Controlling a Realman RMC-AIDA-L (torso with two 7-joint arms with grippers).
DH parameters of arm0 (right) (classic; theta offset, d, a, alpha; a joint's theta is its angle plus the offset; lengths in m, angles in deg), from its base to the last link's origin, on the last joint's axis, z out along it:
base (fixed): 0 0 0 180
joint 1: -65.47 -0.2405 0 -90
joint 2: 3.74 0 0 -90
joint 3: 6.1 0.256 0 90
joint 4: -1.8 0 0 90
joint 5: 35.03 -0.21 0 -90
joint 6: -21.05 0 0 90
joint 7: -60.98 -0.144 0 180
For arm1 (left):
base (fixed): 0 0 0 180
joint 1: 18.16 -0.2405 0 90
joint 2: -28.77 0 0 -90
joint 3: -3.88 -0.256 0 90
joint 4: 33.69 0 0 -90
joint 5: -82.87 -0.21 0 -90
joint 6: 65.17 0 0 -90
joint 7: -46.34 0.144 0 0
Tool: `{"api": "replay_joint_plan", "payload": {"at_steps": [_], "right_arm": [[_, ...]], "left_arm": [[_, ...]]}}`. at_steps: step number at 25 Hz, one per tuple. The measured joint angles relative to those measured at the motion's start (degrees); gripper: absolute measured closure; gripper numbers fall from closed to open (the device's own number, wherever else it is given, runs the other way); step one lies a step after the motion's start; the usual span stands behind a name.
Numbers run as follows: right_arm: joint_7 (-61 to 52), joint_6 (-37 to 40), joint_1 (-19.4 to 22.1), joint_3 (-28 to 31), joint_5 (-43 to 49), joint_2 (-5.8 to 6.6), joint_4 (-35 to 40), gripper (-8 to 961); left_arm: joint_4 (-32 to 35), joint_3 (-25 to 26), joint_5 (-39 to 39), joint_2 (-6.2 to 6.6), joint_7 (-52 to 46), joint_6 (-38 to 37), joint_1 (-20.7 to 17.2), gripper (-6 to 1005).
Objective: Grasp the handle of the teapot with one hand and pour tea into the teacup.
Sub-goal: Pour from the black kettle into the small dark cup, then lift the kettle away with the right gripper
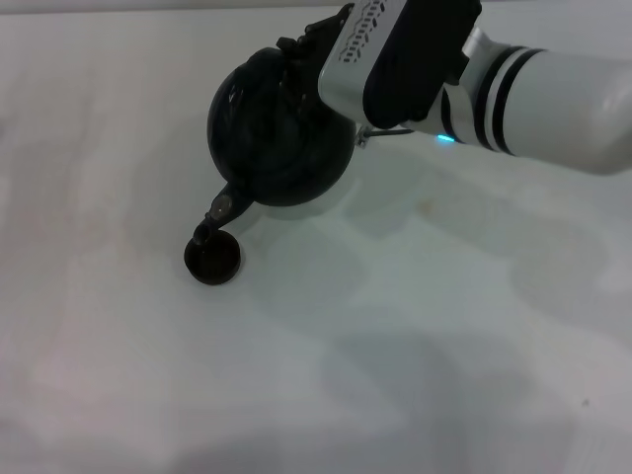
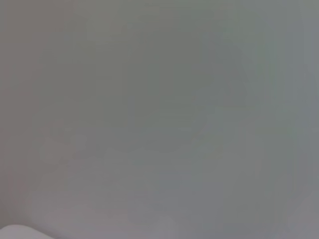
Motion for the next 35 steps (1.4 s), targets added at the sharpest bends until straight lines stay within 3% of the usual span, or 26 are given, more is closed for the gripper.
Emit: {"api": "replay_joint_plan", "payload": {"at_steps": [15,28,35], "right_arm": [[1.39,-4.84,1.79,-1.98,1.58,0.09,-0.26,796],[1.60,-14.48,2.98,-4.45,4.89,0.18,-3.82,799],[1.62,-14.78,3.47,-4.53,5.10,0.27,-3.96,801]], "left_arm": [[0.00,0.00,0.25,0.11,0.00,0.09,-0.09,213],[0.00,0.17,0.27,0.10,-0.08,0.05,-0.33,212],[0.00,0.23,0.27,0.02,-0.09,0.00,-0.35,212]]}}
